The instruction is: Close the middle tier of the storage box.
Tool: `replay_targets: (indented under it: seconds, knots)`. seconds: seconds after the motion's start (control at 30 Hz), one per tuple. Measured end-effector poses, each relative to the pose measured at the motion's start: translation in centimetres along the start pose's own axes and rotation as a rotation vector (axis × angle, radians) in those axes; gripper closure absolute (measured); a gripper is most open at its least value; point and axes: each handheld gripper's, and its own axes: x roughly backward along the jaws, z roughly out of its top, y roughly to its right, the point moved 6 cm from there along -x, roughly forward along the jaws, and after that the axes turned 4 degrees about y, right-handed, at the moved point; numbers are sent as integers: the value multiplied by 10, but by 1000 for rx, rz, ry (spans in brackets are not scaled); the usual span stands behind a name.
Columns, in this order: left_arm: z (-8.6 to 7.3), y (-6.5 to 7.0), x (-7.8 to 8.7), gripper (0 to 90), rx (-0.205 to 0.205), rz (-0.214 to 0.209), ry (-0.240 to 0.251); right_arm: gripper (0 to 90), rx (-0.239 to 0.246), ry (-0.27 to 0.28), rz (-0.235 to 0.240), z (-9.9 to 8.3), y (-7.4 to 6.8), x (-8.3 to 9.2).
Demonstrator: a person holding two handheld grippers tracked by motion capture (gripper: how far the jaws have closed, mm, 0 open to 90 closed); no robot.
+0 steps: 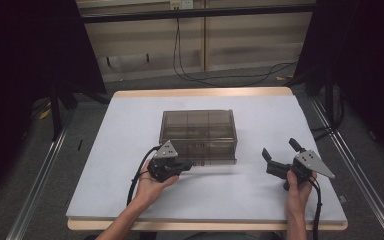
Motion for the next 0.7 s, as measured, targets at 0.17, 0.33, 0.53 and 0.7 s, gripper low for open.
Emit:
replay_targets:
  seconds: [0.17, 0.33, 0.53, 0.7]
  knots:
    - [-1, -1, -1, 900, -2, 1, -5, 0, 0, 2, -3, 0, 0, 0]
    - [-1, -2, -1, 900, -1, 8, -10, 0, 2, -1, -5, 0, 0, 0]
    - [-2, -3, -1, 900, -7, 5, -21, 0, 2, 0, -6, 0, 0, 0]
    - [0, -6, -3, 900, -11, 18, -25, 0, 2, -1, -1, 0, 0, 0]
